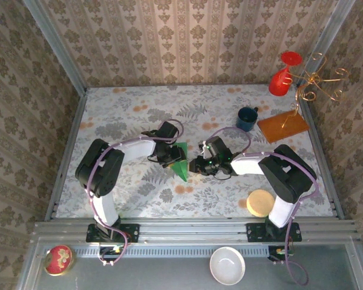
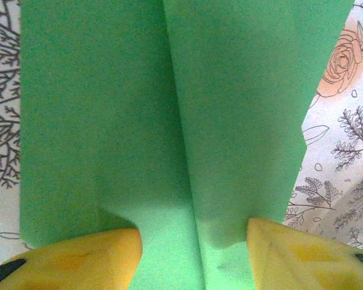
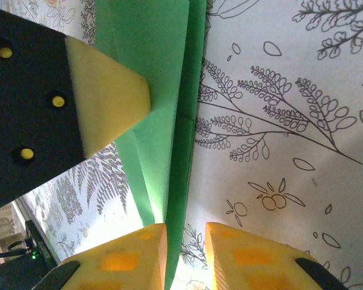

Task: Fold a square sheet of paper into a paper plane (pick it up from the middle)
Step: Fourth fold the wing at the center of the table.

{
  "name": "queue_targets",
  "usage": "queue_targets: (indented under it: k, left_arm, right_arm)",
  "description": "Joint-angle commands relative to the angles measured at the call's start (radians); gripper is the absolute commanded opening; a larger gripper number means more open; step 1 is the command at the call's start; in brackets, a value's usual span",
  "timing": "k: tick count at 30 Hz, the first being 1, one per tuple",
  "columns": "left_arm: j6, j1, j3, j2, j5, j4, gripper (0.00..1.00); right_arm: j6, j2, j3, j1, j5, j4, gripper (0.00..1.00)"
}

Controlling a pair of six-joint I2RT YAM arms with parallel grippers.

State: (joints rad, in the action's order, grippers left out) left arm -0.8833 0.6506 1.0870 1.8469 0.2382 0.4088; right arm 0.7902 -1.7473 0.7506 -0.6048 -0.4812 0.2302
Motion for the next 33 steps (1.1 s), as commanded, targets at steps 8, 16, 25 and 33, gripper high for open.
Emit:
queue_targets:
  k: [8, 16, 25, 33]
  left_arm:
    - [-0.014, 0.018, -0.084, 0.210, -0.105, 0.132, 0.54]
    - [-0.017, 0.020, -0.090, 0.236, -0.099, 0.118, 0.54]
    - [-0.020, 0.016, -0.101, 0.230, -0.072, 0.090, 0.53]
    - [-0.031, 0.009, -0.114, 0.200, -0.050, 0.068, 0.51]
  right_arm:
    - [-0.015, 0.026, -0.003, -0.025, -0.108, 0.039, 0.13]
    - [-0.036, -0.021, 0.048, -0.062, -0.126, -0.010, 0.13]
    - [-0.026, -0.067, 0.066, -0.072, -0.129, -0.029, 0.12]
    - [-0.012, -0.089, 0.067, -0.073, -0.135, -0.024, 0.12]
